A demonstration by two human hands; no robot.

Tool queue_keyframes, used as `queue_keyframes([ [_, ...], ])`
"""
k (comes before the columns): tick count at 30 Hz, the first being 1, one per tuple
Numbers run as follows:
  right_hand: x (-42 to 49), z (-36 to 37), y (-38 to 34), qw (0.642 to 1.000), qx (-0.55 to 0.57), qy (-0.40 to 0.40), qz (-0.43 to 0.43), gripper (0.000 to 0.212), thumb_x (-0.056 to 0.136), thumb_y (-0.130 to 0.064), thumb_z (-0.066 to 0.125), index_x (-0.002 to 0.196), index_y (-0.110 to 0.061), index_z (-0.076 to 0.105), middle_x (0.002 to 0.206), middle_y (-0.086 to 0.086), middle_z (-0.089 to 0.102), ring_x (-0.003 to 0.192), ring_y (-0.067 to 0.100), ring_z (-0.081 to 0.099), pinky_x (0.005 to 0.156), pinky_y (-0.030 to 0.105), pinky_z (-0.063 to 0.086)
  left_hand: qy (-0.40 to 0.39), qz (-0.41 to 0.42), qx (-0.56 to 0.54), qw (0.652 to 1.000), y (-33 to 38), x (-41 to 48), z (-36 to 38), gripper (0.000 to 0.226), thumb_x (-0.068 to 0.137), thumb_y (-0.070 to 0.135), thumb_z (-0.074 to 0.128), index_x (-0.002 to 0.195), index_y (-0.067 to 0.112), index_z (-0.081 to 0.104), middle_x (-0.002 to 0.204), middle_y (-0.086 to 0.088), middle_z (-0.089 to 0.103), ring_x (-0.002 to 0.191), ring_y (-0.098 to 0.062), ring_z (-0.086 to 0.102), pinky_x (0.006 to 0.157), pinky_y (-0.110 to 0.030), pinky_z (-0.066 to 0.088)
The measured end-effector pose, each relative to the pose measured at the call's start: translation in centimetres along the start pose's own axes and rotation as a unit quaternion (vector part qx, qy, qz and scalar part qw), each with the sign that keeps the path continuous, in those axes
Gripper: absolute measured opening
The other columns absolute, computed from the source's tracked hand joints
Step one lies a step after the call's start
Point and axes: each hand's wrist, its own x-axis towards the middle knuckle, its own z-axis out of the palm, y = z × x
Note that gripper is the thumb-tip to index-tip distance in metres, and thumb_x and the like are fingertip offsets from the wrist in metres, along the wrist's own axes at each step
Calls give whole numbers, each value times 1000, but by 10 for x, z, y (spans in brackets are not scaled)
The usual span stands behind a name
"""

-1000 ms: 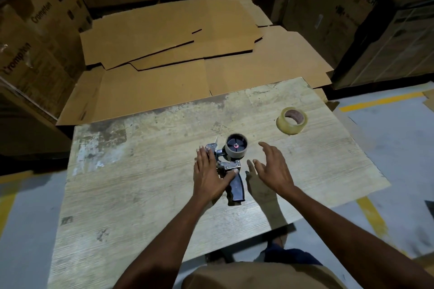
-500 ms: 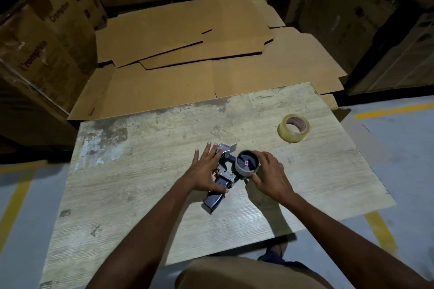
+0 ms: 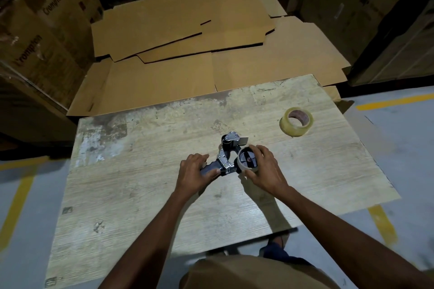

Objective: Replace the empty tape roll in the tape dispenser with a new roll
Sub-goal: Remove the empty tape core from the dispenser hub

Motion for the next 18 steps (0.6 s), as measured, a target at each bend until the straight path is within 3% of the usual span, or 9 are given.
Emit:
queue_keyframes([
  [2,0,0,-1,1000,19,10,7,80,85,-37,80,151,-16,41,143,12,46,130,32,47,104,40,45,-7,-44,-77,996,5,-2,0,58,87,69,53,107,20,76,95,2,67,95,-18,60,80,-35,43],
  [4,-1,0,-3,1000,25,16,11,79,83,-39,81,149,-18,43,139,12,47,126,30,49,101,39,48,-29,-79,-146,986,9,-2,0,63,91,71,41,76,15,64,74,1,58,74,-21,56,69,-36,40],
  [5,-1,-1,-4,999,26,19,15,79,82,-42,82,147,-19,43,136,11,48,124,29,50,98,39,50,-43,-91,-157,982,10,-1,1,67,91,74,38,73,13,59,70,1,56,69,-20,54,66,-36,38],
  [8,-4,-1,-6,999,29,21,34,83,77,-47,84,146,-27,42,129,8,48,117,27,51,92,39,53,-82,-113,-110,984,12,4,2,67,86,82,39,86,24,71,84,8,70,78,-14,64,72,-36,51],
  [11,-3,-3,-8,999,14,-11,49,92,74,-46,84,151,-27,38,130,10,44,119,30,50,92,40,53,-113,-92,-39,989,17,12,1,70,81,85,41,90,22,71,86,4,70,78,-18,64,74,-36,51],
  [15,9,-10,-12,996,-6,-61,57,101,68,-49,86,153,-32,34,131,10,44,117,32,53,90,41,56,-192,-35,29,980,19,24,-9,77,66,85,48,110,25,68,101,3,70,88,-21,64,73,-34,49],
  [18,16,-11,-15,995,-47,-86,34,100,70,-52,84,154,-32,32,133,10,49,118,32,55,90,41,54,-212,-57,-3,976,22,31,-12,75,68,86,47,99,21,69,95,-1,71,84,-24,65,71,-36,49],
])
